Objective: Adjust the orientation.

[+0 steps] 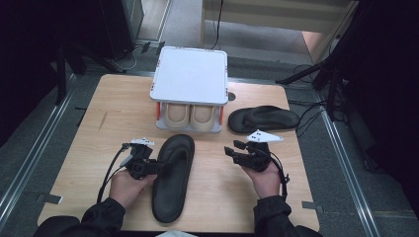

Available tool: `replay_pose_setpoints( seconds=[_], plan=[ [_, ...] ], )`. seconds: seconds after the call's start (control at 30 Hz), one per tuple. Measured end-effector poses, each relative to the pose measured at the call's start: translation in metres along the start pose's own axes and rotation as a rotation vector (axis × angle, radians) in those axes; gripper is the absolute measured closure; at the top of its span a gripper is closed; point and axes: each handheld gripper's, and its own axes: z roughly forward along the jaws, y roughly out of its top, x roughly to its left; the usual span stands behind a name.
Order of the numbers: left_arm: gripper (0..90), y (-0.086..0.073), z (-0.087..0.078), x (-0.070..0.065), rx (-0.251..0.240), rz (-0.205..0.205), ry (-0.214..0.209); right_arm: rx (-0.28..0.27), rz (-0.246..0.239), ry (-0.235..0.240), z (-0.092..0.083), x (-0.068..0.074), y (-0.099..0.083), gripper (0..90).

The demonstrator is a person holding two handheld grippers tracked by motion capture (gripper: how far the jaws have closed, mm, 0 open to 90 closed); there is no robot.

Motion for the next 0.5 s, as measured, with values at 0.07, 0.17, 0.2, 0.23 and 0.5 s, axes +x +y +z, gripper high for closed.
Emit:
replay_pose_setpoints(
  seconds=[0.07, 0.17, 0.2, 0.23, 0.5],
  plan=[
    [63.3, 0.002, -0.003, 0.000, 0.000, 0.017, 0.007, -0.001, 0.001, -0.002, 0.000, 0.000, 0.000, 52.1],
    [56.1, 0.005, -0.009, -0.001, -0.004, 0.032, 0.008, -0.004, 0.007, -0.003, -0.001, -0.002, 0.000, 52.0],
    [56.1, 0.006, -0.012, -0.002, -0.014, 0.036, 0.006, -0.004, 0.008, -0.003, -0.001, -0.002, 0.000, 51.9],
    [55.9, 0.008, -0.015, -0.001, -0.014, 0.037, 0.001, -0.003, 0.007, -0.006, -0.002, -0.003, 0.000, 51.9],
    [53.1, 0.017, -0.034, 0.005, -0.040, 0.041, 0.022, -0.006, 0.023, 0.001, -0.007, -0.009, 0.000, 61.0]
  ],
)
